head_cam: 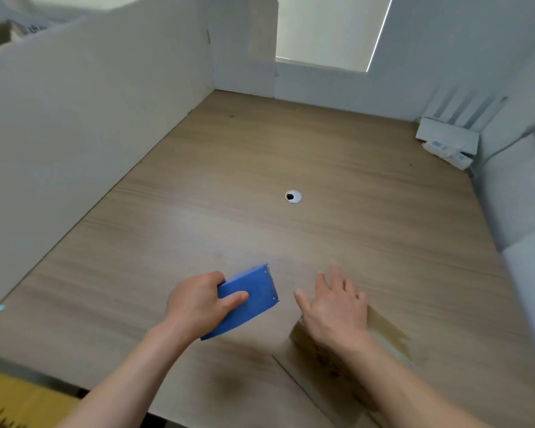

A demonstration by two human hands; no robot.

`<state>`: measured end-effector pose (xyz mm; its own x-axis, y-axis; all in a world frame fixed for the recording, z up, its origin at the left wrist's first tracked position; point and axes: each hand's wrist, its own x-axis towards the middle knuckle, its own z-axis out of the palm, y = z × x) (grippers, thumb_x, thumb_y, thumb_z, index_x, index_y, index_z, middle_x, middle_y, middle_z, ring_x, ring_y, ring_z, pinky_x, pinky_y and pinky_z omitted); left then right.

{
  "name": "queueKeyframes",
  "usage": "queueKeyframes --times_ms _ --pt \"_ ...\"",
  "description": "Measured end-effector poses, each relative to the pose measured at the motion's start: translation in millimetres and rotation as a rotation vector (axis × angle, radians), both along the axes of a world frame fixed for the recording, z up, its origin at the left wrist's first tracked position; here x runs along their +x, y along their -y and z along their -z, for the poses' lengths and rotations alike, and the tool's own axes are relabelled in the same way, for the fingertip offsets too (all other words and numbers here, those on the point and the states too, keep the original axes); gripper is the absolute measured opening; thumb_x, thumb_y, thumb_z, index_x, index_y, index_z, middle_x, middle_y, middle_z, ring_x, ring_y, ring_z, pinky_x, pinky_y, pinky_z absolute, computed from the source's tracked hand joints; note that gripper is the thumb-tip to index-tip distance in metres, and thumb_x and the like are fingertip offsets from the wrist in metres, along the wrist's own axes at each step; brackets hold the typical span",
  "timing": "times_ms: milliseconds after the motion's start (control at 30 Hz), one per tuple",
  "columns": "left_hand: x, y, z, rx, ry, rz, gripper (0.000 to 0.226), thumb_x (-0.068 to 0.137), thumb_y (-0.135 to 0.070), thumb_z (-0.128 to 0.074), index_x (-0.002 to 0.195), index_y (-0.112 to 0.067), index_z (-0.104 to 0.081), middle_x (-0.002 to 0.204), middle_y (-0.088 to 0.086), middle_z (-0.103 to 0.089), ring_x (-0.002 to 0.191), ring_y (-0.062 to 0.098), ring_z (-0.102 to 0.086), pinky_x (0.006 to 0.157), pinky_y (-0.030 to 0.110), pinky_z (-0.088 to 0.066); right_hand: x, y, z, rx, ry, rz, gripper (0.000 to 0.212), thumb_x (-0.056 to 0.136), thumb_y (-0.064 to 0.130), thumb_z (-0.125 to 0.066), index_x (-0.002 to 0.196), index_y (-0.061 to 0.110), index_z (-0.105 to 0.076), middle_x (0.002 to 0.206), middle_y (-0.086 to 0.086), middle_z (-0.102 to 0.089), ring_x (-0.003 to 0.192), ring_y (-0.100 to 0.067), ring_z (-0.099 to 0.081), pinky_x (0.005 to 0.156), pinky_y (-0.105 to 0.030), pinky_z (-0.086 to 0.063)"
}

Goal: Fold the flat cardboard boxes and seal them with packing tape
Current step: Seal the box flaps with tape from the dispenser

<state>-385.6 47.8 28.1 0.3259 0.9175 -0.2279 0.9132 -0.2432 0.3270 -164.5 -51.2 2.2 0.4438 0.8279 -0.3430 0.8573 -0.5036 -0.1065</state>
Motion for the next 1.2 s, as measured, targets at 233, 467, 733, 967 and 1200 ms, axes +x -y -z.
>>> queueKeyframes --times_ms 233,467,733,967,1200 --pt "6 12 -9 0.039 0.104 -0.061 0.04 0.082 -0.06 -0.064 0.071 -0.021 -0.058 0.065 -0.004 -0.06 0.061 0.014 -0.058 0.055 0.033 -0.044 46 24 -24 0.106 -0.301 0.063 0.096 0.08 0.074 -0.048 0.157 0.043 0.002 0.167 0.0 0.015 0.153 -0.03 -0.009 0.119 -0.051 -0.022" --pt "19 16 -17 0.064 0.215 -0.111 0.039 0.078 -0.058 -0.072 0.068 -0.022 -0.06 0.062 -0.003 -0.061 0.06 0.017 -0.059 0.056 0.036 -0.046 92 91 -27 -0.019 -0.381 -0.074 0.124 0.061 0.084 -0.063 0.151 0.054 0.016 0.165 0.009 0.022 0.154 -0.02 -0.009 0.12 -0.04 -0.026" --pt "44 19 -27 0.082 0.298 -0.123 0.035 0.08 -0.049 -0.076 0.067 -0.021 -0.061 0.061 -0.002 -0.061 0.06 0.02 -0.058 0.054 0.033 -0.041 56 110 2 0.063 -0.394 0.246 0.121 0.073 0.085 -0.052 0.154 0.035 0.022 0.156 -0.008 -0.025 0.136 -0.029 -0.046 0.107 -0.04 -0.042" --pt "63 11 -48 0.005 0.392 0.003 0.033 0.076 -0.048 -0.079 0.064 -0.024 -0.06 0.058 -0.006 -0.057 0.055 0.013 -0.053 0.051 0.028 -0.036 60 117 -5 0.041 -0.464 0.234 0.116 0.081 0.079 -0.05 0.151 0.032 0.029 0.155 -0.007 -0.031 0.135 -0.025 -0.048 0.108 -0.04 -0.041" --pt "78 1 -48 -0.048 0.411 0.061 0.037 0.068 -0.06 -0.069 0.066 -0.023 -0.062 0.06 -0.003 -0.06 0.058 0.018 -0.057 0.053 0.031 -0.041 37 122 7 0.173 -0.391 0.236 0.102 0.079 0.086 -0.039 0.138 0.054 0.038 0.163 -0.002 -0.003 0.145 -0.025 -0.029 0.111 -0.041 -0.037"
